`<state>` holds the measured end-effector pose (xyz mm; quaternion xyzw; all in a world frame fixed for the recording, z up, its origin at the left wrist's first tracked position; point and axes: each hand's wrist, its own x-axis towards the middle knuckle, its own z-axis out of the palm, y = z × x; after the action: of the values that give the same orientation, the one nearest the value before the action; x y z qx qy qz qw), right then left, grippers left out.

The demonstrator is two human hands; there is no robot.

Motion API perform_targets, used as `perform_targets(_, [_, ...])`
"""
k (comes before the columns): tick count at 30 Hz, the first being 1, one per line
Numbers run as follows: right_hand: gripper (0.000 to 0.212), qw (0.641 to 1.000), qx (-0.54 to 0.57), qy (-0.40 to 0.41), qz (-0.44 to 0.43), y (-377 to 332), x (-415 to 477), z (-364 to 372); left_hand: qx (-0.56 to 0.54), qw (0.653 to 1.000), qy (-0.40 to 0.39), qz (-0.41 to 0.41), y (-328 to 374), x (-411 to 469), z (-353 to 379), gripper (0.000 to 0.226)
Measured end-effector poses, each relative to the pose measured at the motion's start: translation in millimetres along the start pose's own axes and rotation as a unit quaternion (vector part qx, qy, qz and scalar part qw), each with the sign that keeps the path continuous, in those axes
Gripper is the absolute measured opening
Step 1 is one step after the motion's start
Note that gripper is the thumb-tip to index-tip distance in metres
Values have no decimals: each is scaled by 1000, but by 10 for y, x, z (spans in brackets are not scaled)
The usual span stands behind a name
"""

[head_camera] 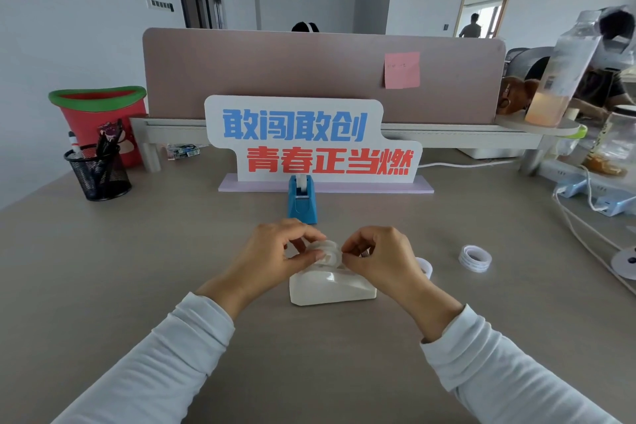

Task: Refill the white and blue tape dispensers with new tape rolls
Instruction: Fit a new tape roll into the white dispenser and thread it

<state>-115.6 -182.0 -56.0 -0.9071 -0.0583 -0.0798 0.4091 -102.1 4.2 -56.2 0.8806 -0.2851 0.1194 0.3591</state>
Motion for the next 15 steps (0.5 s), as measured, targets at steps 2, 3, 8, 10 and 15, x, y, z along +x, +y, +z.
perform_targets(2, [5, 1000, -1, -1, -3, 12, 1, 1, -3, 1000, -7, -4, -2, -3, 0, 21])
perform_targets(3, [6, 1000, 0, 0, -5, 16, 0, 0, -5, 1000, -9, -4, -3, -10, -3, 21])
perform_targets(8, [10, 1000, -5, -4, -14, -1, -3, -3, -12, 1000, -14, -8, -2, -23, -68, 18])
perform_targets(10, [9, 1000, -9, -8, -20, -11, -8, 3, -19, 999, -21, -15, -2, -16, -85, 20])
perform_targets(15, [5, 1000, -9, -7, -25, -8, -6, 22, -44, 998, -42, -35, -6, 17, -25, 21])
